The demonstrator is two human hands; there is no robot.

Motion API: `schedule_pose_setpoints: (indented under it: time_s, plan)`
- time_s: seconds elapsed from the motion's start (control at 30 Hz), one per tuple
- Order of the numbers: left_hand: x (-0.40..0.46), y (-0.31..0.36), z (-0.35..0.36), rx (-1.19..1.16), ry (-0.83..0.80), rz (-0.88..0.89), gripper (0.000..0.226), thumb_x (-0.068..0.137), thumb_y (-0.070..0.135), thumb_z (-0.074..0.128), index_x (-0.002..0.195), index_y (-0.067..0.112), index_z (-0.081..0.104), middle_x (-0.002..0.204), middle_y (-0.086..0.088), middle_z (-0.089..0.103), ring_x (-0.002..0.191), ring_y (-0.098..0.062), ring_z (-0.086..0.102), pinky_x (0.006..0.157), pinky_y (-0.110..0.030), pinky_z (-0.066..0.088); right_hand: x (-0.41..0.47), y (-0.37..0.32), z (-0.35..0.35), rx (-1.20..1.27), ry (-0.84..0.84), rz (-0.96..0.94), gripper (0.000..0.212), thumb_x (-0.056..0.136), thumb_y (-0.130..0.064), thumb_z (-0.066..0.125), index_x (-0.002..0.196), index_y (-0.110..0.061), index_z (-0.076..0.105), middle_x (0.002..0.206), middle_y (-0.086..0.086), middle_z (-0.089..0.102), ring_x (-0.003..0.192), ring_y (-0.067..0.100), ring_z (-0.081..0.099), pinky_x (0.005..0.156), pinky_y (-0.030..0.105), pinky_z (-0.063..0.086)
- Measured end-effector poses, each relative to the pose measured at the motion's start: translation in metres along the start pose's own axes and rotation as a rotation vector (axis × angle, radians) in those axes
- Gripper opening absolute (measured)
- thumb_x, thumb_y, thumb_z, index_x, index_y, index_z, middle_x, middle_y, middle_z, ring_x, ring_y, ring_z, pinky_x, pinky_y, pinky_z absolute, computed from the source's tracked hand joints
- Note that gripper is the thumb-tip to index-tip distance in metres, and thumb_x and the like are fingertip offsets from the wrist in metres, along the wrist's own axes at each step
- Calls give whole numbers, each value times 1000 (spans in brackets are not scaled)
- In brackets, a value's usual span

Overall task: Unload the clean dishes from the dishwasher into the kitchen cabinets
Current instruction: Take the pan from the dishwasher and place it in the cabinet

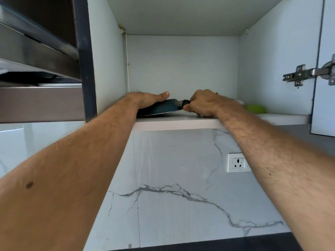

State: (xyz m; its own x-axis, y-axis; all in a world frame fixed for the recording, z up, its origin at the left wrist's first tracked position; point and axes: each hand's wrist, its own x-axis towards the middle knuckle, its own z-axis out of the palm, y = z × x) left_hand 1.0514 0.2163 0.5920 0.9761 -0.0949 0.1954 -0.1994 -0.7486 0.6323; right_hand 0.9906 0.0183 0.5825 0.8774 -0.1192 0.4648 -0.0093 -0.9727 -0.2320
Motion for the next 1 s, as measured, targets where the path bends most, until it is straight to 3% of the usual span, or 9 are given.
schedule_pose_setpoints:
  time_s: [0.17, 0.37, 0.5, 0.7, 0.8, 0.93, 1.0]
  plan:
    - [-4, -1, -2, -9, -37, 0, 86, 59, 83, 67, 113, 16, 58, 117, -5, 54, 107, -25, 53, 99, -37, 42, 1, -3, 2, -15, -22, -22, 32, 92, -49, 55, 90, -18, 56, 84, 0, 55, 73, 15, 52, 57, 30, 31]
    - [-6, 0, -1, -6, -56, -14, 89, 58, 75, 76, 120, 15, 58, 122, -7, 56, 111, -26, 54, 103, -40, 42, 2, -1, 4, 0, -44, -28, 36, 92, -51, 57, 95, -16, 62, 84, 0, 56, 74, 16, 53, 58, 30, 32]
    - [-7, 1, 0, -8, -41, -13, 86, 59, 74, 75, 117, 15, 53, 119, -6, 52, 107, -26, 52, 96, -37, 43, 2, 0, 4, 1, -60, -47, 37, 91, -53, 57, 96, -18, 67, 83, 0, 58, 75, 15, 55, 59, 29, 33]
    - [-7, 1, 1, -26, 19, -9, 101, 52, 74, 80, 129, 15, 52, 131, -6, 53, 108, -25, 51, 99, -38, 43, -8, -2, 2, 6, -7, -52, 37, 83, -55, 63, 98, -23, 72, 86, -2, 62, 77, 13, 58, 61, 28, 41]
    - [-7, -2, 1, -57, 41, -4, 102, 48, 73, 82, 127, 15, 54, 129, -6, 55, 111, -26, 54, 101, -40, 44, -17, 4, -2, 150, 92, 24, 42, 67, -50, 60, 92, -20, 74, 92, -2, 70, 82, 17, 64, 78, 33, 54]
    - [-10, -3, 2, -85, 70, 19, 97, 56, 67, 83, 129, 10, 51, 116, -6, 51, 101, -25, 49, 88, -36, 42, -23, 15, -12, 460, 125, 152, 30, 75, -33, 63, 97, -13, 69, 90, -2, 72, 83, 15, 64, 67, 28, 44]
    - [-12, -2, 3, -71, 99, 24, 98, 56, 69, 82, 127, 10, 52, 114, -6, 52, 98, -25, 50, 83, -35, 41, -23, 16, -14, 514, 90, 184, 33, 73, -33, 66, 100, -15, 70, 92, -4, 73, 88, 16, 64, 77, 32, 48]
